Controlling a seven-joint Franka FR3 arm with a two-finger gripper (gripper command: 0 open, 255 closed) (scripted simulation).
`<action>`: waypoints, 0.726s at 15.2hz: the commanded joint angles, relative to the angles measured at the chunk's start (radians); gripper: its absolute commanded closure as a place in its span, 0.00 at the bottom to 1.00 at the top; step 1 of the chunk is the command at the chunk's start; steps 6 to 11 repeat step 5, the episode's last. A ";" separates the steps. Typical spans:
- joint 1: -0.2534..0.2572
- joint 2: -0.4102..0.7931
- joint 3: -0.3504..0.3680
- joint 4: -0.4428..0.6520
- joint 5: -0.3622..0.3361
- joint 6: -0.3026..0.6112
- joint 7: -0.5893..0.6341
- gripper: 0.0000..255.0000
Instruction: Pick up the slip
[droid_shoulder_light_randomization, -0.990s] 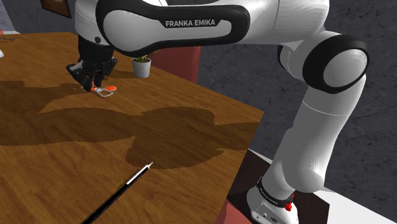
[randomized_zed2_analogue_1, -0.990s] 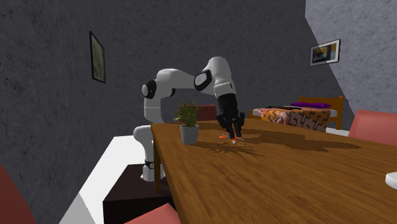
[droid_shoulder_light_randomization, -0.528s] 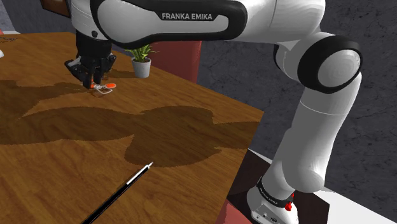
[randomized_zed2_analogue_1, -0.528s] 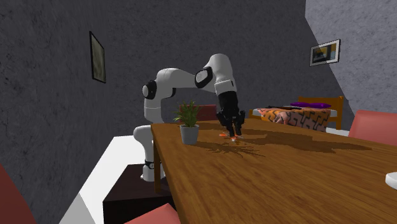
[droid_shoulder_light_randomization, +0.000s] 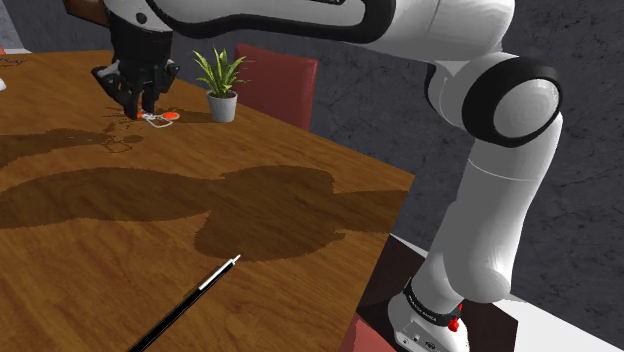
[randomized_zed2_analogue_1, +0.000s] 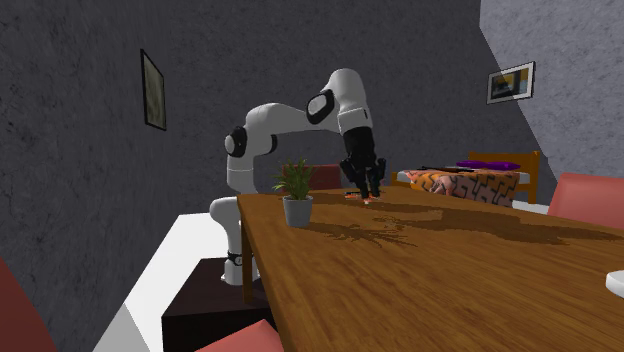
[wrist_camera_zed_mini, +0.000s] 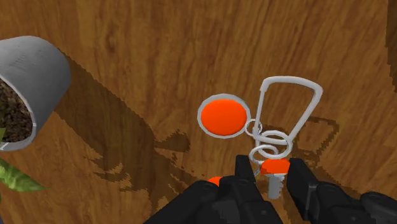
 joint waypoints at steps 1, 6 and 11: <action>0.004 0.010 0.001 0.042 -0.003 -0.032 -0.003 1.00; 0.010 0.023 0.002 0.088 -0.007 -0.067 -0.006 1.00; 0.010 0.023 0.002 0.088 -0.007 -0.067 -0.006 1.00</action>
